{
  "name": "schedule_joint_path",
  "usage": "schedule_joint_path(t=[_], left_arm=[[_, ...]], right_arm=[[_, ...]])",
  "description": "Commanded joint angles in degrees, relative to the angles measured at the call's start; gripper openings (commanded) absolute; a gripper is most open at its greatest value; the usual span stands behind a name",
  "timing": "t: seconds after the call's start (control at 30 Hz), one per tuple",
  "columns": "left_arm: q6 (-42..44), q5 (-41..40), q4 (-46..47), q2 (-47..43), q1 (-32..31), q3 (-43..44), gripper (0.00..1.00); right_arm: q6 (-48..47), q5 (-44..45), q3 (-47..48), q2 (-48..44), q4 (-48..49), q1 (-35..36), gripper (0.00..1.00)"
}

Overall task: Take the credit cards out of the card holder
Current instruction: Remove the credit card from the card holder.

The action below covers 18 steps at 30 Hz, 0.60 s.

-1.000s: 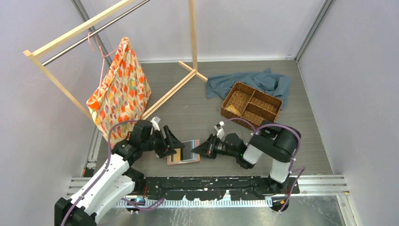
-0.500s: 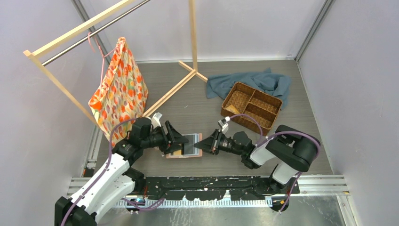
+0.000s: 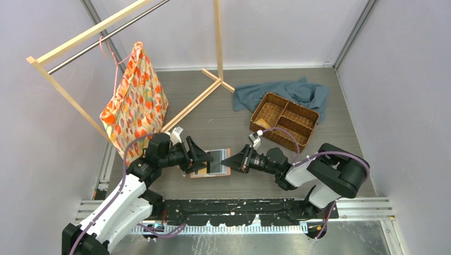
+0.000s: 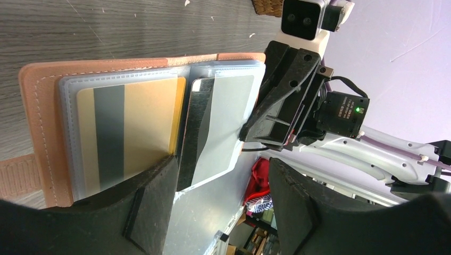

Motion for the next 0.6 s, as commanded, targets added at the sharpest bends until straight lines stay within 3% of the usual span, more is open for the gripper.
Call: schedule_joint_path(t=[0.0, 0.37, 0.57], left_arm=[[0.79, 2.17, 2.43, -0.53, 0.34, -1.3, 0.65], [1.18, 4.46, 6.54, 0.37, 0.4, -3.39, 0.64], [-0.57, 7.06, 12.08, 1.02, 0.4, -5.49, 0.55]], right_arm=[[0.42, -0.92, 0.3, -2.72, 5.36, -0.33, 0.01], [2.18, -1.76, 0.54, -2.21, 8.11, -0.91, 0.01], [2.85, -1.94, 0.99, -3.18, 8.11, -1.02, 0.01]])
